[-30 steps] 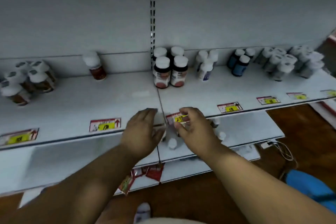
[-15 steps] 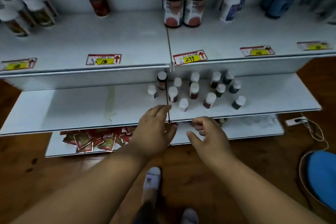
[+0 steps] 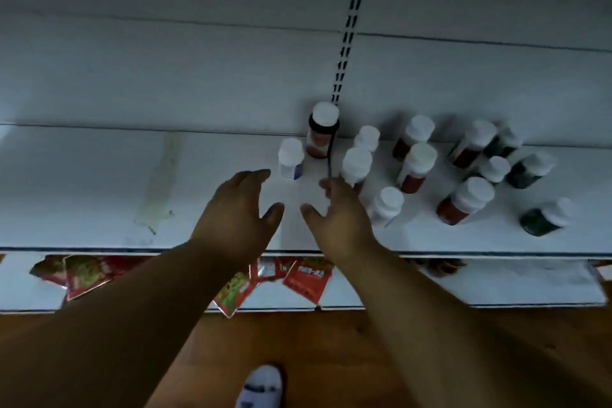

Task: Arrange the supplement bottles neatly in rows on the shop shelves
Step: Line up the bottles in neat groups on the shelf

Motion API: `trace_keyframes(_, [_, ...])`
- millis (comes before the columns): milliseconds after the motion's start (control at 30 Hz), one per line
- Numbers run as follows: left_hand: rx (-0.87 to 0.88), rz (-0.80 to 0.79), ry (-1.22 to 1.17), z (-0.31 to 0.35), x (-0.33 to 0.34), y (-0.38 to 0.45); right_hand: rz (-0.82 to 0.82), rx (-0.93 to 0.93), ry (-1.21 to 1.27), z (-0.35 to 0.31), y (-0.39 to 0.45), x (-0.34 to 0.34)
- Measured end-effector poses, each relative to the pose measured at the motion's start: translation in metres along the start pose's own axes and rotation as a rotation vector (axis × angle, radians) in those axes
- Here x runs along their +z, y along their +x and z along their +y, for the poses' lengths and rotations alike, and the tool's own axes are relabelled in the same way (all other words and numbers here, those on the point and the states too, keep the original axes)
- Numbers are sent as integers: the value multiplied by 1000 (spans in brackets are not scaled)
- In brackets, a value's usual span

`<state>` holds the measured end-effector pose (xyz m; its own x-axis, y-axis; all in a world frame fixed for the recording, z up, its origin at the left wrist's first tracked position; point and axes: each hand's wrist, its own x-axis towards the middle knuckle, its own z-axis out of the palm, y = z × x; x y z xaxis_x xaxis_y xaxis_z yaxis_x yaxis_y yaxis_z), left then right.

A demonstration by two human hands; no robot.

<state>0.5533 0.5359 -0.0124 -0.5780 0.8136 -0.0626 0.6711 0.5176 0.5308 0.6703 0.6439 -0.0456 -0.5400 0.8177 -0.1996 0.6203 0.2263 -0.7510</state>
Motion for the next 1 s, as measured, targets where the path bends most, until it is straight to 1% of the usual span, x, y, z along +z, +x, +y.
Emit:
trace_keyframes(67, [-3, 10, -1, -17, 9, 14, -6, -13, 16, 5, 40, 22])
trace_keyframes(167, [18, 10, 8, -35, 18, 25, 23, 9, 111, 9, 88, 42])
trace_keyframes(233, [33, 21, 6, -42, 22, 29, -4, 35, 175, 6, 111, 50])
trace_keyframes(300, [40, 22, 13, -46, 27, 30, -20, 6, 187, 6, 124, 58])
trace_keyframes(400, [38, 33, 6, -50, 28, 28, 4, -67, 194, 7, 117, 63])
trace_keyframes(433, [35, 37, 1, -49, 27, 23, 6, -58, 234, 7, 106, 61])
trace_keyframes(500, [20, 22, -9, -41, 20, 4, -4, 32, 392, 6, 71, 49])
trace_keyframes(600, [26, -95, -38, -2, -8, -37, -19, 204, 718, -8, -1, 2])
trace_keyframes(700, [60, -263, -115, 58, -59, -87, 4, 265, 925, -40, -84, -76])
trace_keyframes(767, [57, -317, -195, 110, -99, -129, 35, 288, 976, -68, -143, -136])
trace_keyframes(833, [48, -312, -282, 160, -132, -172, 71, 306, 1035, -97, -196, -192])
trace_keyframes(900, [33, -310, -387, 200, -153, -208, 110, 356, 1092, -116, -234, -240])
trace_keyframes(1000, [61, -365, -554, 250, -180, -239, 150, 379, 1074, -142, -274, -300])
